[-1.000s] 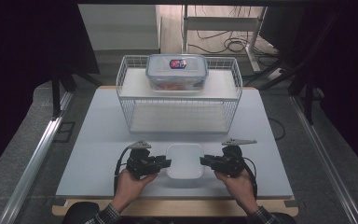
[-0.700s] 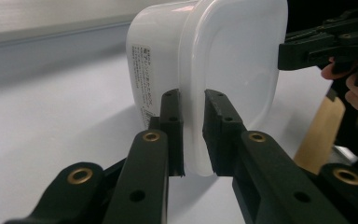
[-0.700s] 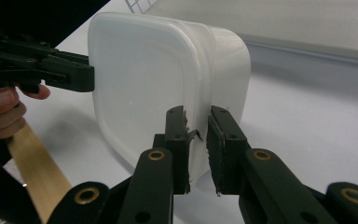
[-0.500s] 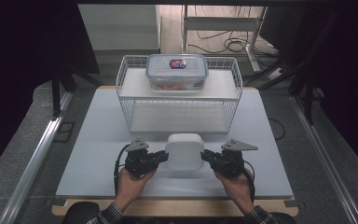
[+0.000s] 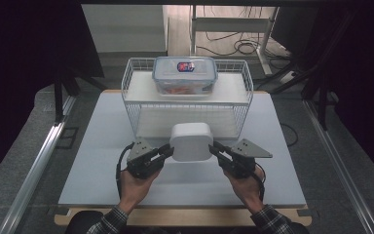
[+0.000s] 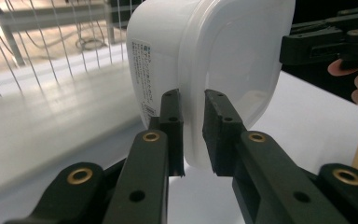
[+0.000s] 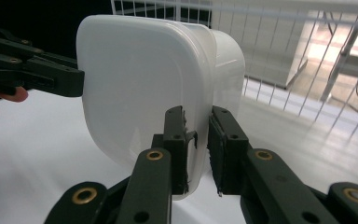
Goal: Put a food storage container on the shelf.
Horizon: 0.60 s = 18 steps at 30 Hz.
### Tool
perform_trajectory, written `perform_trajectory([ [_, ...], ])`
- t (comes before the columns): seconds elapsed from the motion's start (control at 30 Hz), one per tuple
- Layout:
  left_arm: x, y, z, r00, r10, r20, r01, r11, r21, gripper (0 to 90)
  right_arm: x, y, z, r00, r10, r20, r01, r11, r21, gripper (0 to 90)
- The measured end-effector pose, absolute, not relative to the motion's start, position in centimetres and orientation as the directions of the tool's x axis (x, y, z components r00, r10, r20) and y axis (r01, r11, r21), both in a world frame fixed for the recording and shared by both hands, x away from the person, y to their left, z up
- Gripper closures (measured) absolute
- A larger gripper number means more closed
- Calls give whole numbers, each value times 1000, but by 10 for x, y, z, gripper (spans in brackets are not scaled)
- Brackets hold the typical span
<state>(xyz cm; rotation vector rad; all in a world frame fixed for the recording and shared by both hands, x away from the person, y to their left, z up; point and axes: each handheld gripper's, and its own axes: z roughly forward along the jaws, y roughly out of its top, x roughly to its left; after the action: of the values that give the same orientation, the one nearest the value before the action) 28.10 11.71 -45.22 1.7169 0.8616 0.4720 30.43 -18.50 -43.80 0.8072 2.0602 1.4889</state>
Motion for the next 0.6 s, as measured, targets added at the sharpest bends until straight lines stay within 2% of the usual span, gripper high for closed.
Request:
perform_trajectory([
  [0.6,295,127,-399,646,764,-1,156,-131,979,790,323,-173,-390,-711,697,-92,53,183,982,771],
])
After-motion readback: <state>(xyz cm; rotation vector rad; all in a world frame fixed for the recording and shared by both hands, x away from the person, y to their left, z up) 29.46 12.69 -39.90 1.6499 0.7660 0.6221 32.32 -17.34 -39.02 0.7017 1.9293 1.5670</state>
